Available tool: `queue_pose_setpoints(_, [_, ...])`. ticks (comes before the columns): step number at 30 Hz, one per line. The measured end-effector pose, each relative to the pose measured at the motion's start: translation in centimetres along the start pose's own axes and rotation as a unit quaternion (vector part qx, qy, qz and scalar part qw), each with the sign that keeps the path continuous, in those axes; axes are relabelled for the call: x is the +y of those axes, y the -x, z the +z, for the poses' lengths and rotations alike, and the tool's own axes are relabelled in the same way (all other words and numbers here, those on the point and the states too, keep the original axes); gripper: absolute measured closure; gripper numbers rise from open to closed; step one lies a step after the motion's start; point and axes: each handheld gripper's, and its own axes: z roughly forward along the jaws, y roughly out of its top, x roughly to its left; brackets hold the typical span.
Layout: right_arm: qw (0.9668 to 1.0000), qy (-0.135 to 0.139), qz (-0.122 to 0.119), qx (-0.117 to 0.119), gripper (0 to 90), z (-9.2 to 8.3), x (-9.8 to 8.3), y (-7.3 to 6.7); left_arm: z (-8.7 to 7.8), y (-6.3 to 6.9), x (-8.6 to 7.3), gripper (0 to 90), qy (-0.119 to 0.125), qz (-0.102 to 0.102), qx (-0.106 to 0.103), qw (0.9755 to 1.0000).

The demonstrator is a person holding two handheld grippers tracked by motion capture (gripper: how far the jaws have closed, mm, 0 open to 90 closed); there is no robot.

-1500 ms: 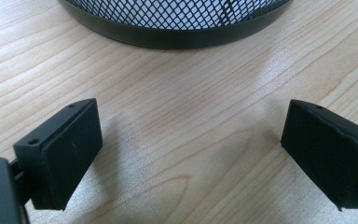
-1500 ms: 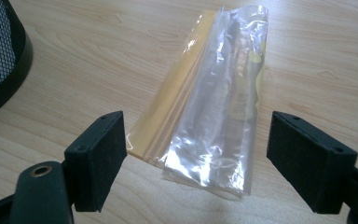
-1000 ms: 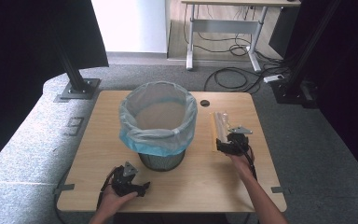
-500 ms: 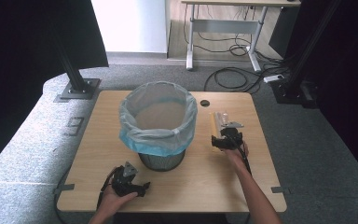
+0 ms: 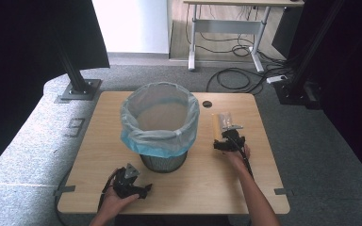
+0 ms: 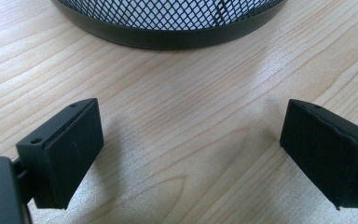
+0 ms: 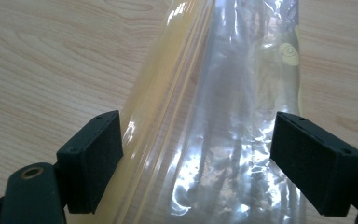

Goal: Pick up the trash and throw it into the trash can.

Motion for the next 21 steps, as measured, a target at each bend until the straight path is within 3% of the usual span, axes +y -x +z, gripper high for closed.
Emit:
queue_pose_setpoints(2, [1.0,0.006,-0.002,0.006,21.3,0.0,-0.1,0.1,0.0,0.0,0.0,5.6,0.0,0.0,0.0,1.0])
queue_pose_setpoints(3, [0.9997,0.015,-0.003,0.021,29.4,0.0,-0.2,0.2,0.0,0.0,0.0,5.6,0.0,0.0,0.0,1.0])
queue_pose_setpoints(6, [0.9993,0.012,0.009,0.033,33.7,-0.1,-0.3,0.4,0.0,0.0,0.0,5.7,0.0,0.0,0.0,1.0])
queue_pose_setpoints(9, [0.9993,0.015,0.01,0.034,39.6,-0.3,-0.4,0.4,0.0,0.0,0.0,5.7,0.0,0.0,0.0,1.0])
queue_pose_setpoints(15, [0.9987,0.038,0.019,0.027,67.2,-0.8,-1.3,0.9,0.0,0.0,0.0,5.8,0.0,0.0,0.0,1.0])
queue_pose_setpoints(21, [0.9984,0.036,0.032,0.03,81.1,-1.1,-1.6,1.7,0.0,0.0,0.0,5.8,0.0,0.0,0.0,1.0])
